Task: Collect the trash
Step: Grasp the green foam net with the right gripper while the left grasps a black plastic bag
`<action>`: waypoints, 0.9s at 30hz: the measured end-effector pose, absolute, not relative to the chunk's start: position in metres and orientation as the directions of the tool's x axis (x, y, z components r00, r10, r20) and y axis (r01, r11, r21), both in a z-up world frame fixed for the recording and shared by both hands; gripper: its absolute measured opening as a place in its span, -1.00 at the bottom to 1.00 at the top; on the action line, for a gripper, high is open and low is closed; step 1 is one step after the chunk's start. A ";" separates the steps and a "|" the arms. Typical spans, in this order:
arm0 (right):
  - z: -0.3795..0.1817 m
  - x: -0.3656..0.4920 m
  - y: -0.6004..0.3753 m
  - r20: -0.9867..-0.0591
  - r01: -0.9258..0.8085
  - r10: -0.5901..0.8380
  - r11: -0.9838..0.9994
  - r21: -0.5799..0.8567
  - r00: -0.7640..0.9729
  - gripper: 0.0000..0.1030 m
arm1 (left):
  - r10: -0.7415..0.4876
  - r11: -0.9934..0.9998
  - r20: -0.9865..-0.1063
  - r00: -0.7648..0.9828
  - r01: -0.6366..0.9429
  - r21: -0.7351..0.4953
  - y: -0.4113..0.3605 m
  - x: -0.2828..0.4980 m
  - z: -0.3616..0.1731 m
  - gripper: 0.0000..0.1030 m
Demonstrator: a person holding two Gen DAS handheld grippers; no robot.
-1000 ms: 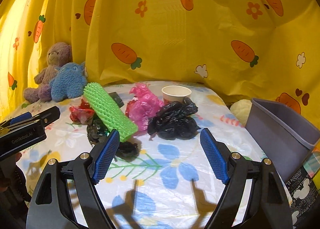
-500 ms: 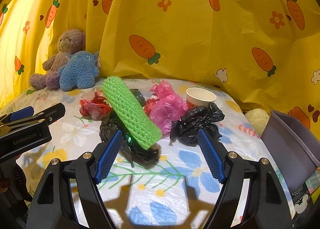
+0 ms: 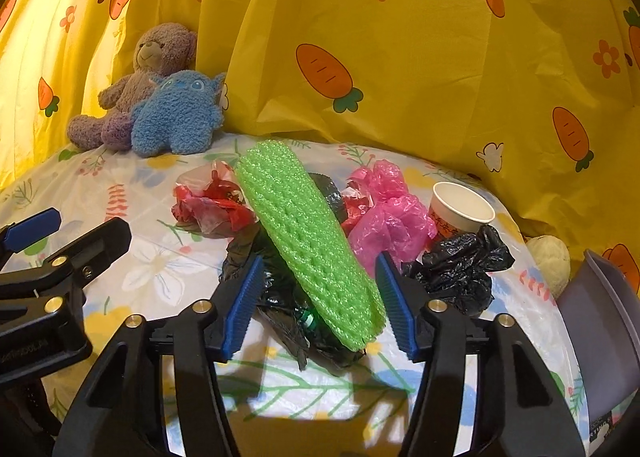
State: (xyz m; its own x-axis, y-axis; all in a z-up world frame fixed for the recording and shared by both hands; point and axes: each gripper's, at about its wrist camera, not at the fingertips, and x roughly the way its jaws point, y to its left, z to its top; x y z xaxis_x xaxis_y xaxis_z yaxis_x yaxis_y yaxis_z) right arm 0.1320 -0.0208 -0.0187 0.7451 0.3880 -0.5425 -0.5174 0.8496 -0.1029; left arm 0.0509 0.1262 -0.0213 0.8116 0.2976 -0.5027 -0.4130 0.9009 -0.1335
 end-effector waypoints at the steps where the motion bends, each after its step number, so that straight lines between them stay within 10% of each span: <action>1: -0.020 0.135 -0.021 -0.549 -0.514 0.383 0.852 -0.102 0.743 -0.33 | 0.300 0.900 -0.503 0.810 -0.415 -0.131 0.126 0.051 -0.021 0.89; 5: -0.023 0.137 -0.031 -0.546 -0.490 0.377 0.869 -0.073 0.749 -0.65 | 0.291 0.905 -0.507 0.811 -0.405 -0.129 0.127 0.054 -0.024 0.89; 22: -0.006 0.115 -0.129 -0.447 -0.332 0.332 0.940 0.081 0.831 -0.68 | 0.053 0.939 -0.567 0.822 -0.234 -0.251 0.096 0.115 -0.032 0.87; 27: -0.010 0.113 -0.136 -0.453 -0.339 0.342 0.936 0.090 0.823 -0.68 | -0.025 0.928 -0.639 0.769 -0.220 -0.301 0.099 0.146 -0.053 0.41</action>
